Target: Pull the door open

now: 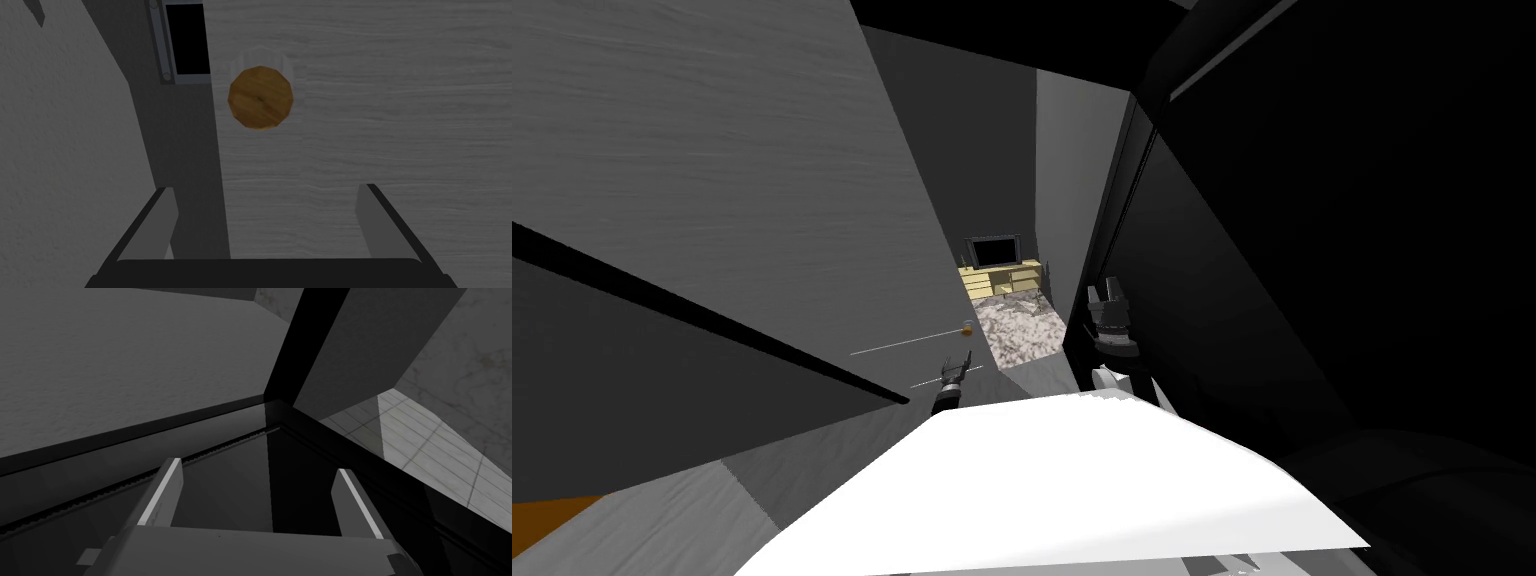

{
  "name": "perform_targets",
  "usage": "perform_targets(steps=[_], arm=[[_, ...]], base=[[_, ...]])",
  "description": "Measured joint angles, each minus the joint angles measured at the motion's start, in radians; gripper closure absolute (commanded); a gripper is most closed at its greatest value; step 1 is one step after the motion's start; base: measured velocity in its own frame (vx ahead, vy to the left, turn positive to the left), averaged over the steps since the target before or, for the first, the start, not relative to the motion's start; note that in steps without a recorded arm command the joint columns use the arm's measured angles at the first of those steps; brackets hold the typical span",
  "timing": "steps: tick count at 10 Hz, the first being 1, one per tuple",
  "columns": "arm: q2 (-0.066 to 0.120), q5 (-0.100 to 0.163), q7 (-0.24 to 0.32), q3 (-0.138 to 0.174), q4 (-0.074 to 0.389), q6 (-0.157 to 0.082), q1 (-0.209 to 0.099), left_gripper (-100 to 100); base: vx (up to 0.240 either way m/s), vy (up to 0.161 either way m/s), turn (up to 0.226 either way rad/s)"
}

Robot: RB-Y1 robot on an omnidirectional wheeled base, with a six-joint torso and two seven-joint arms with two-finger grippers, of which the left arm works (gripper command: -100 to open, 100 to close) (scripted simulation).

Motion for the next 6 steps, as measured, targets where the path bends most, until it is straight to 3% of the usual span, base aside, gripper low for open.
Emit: perform_targets(steps=[2, 3, 4, 6], arm=[[0.011, 0.006, 0.010, 0.008, -0.004, -0.004, 0.013, -100], [0.017, 0.009, 0.012, 0.013, 0.011, -0.011, 0.007, -100], [0.032, 0.017, 0.011, 0.026, 0.058, -0.034, -0.010, -100], [0.045, 0.025, 0.026, 0.037, 0.040, -0.038, 0.017, -100]], base=[[0.167, -0.012, -0.063], [0.153, -0.014, -0.082], [0.211, -0.019, -0.143], [0.196, -0.011, -0.095]])
